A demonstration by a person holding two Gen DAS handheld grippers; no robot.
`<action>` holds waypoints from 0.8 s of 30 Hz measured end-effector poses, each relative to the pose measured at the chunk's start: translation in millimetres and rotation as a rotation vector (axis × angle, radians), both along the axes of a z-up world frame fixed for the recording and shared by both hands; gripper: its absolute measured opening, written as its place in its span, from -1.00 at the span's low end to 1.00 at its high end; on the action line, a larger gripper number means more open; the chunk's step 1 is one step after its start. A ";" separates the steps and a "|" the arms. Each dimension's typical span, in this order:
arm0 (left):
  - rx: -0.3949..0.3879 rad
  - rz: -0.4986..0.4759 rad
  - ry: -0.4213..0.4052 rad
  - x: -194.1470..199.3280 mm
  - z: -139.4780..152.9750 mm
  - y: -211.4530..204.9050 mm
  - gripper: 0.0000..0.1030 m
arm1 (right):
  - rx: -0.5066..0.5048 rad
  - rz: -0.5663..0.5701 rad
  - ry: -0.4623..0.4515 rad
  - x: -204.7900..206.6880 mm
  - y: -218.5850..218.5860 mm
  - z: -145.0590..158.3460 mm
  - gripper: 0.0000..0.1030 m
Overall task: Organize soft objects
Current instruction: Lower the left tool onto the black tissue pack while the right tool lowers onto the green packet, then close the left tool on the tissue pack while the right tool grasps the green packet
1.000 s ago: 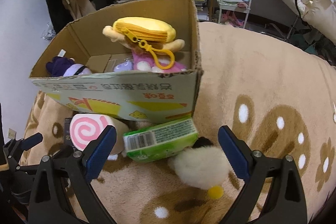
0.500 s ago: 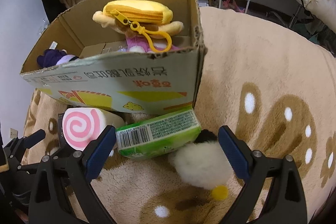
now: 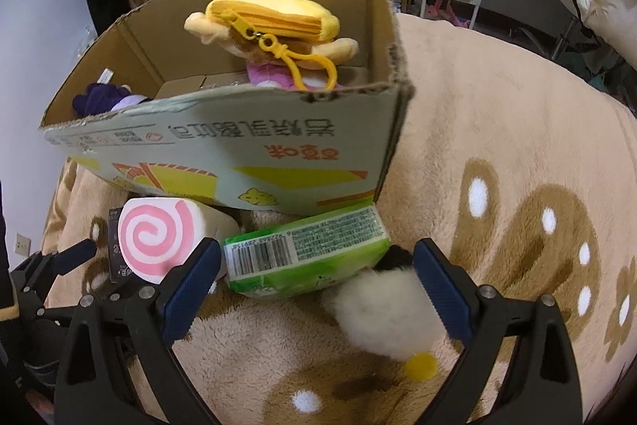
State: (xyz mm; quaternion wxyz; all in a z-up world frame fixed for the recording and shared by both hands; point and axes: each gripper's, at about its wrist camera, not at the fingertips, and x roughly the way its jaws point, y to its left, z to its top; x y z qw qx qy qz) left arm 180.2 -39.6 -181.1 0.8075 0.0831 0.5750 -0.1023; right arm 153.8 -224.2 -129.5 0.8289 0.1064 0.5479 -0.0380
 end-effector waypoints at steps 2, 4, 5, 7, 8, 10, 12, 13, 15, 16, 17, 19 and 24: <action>0.005 0.000 0.001 1.0 -3.4 -0.5 0.69 | 0.007 0.002 -0.003 -1.3 1.3 0.3 0.80; 0.014 -0.003 0.001 -0.2 -6.2 -3.5 0.67 | 0.019 0.001 0.003 -1.7 0.6 -0.9 0.71; 0.017 -0.006 0.003 -0.6 -8.1 -4.7 0.56 | 0.022 0.000 0.004 -2.3 -0.4 -1.1 0.70; 0.027 -0.008 -0.008 -0.3 -10.2 -5.8 0.41 | 0.033 -0.003 0.004 -3.2 -0.9 -1.0 0.67; 0.029 -0.008 -0.022 -1.3 -9.2 -5.2 0.29 | 0.034 -0.003 0.006 -3.7 -0.4 -0.9 0.67; 0.022 0.008 -0.033 -2.7 -6.3 -2.8 0.08 | 0.033 0.004 0.010 -4.7 0.3 -0.8 0.66; 0.014 0.046 -0.046 -2.1 -3.5 3.4 -0.10 | 0.021 0.017 0.016 -4.3 3.0 -1.9 0.57; -0.008 0.059 -0.043 -1.4 -2.7 7.0 -0.10 | 0.014 0.022 0.015 -4.1 3.5 -2.0 0.57; -0.022 0.070 -0.043 -2.0 -1.6 10.4 -0.10 | 0.004 0.029 0.019 -4.2 6.5 -2.8 0.57; -0.022 0.072 -0.044 -2.8 -1.0 11.4 -0.11 | -0.002 0.035 0.020 -4.3 7.3 -3.0 0.57; -0.020 0.072 -0.046 -3.9 0.5 12.6 -0.11 | -0.003 0.036 0.020 -4.6 7.6 -2.5 0.57; -0.012 0.067 -0.050 -4.7 1.2 13.7 -0.10 | 0.001 0.035 0.020 -5.5 7.5 -1.9 0.57; 0.002 0.073 -0.054 -10.1 4.6 13.8 -0.10 | 0.004 0.035 0.020 -5.7 7.1 -0.6 0.57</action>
